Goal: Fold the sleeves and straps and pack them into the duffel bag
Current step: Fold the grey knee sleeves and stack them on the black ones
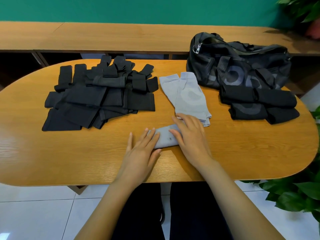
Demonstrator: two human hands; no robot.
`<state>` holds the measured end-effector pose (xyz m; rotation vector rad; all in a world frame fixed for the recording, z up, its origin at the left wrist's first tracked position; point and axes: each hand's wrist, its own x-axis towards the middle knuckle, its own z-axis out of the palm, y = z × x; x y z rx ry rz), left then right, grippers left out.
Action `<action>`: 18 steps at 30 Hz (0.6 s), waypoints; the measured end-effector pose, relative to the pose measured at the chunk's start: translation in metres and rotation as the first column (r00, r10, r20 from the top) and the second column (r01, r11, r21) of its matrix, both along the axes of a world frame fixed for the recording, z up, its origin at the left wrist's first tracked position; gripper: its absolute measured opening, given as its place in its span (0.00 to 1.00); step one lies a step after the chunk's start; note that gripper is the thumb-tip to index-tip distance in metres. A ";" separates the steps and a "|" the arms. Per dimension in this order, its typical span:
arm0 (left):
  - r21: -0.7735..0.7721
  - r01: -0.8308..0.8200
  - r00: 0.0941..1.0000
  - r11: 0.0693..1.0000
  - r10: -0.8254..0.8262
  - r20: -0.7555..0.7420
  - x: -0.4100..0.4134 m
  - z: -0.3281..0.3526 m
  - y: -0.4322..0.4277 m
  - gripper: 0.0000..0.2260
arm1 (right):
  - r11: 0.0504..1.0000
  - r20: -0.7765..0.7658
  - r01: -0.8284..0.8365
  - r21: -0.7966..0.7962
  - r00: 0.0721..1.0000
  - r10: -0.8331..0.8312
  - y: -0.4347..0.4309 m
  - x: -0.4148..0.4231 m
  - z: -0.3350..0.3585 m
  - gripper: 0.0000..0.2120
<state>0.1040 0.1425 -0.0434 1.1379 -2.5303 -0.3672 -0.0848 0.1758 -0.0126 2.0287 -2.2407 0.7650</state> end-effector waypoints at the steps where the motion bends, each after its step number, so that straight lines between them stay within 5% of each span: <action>1: 0.007 -0.004 1.000 1.000 0.004 -0.007 0.000 -0.001 -0.001 0.29 | 1.000 -0.071 -0.015 -0.005 0.997 0.015 0.005 0.003 0.001 0.26; 8: 0.007 -0.015 0.997 1.000 0.016 -0.077 -0.002 -0.003 -0.007 0.23 | 0.978 -0.100 -0.071 0.197 0.991 0.092 0.030 0.008 -0.020 0.30; 13: -0.045 -0.064 0.995 0.997 0.060 -0.082 -0.005 0.000 -0.010 0.19 | 0.992 -0.025 -0.107 0.070 0.994 0.109 0.035 0.011 -0.012 0.25; 18: -0.098 -0.089 0.994 0.991 0.083 -0.069 -0.009 0.008 -0.011 0.18 | 0.976 -0.209 -0.191 0.105 0.955 0.210 0.036 0.017 -0.014 0.31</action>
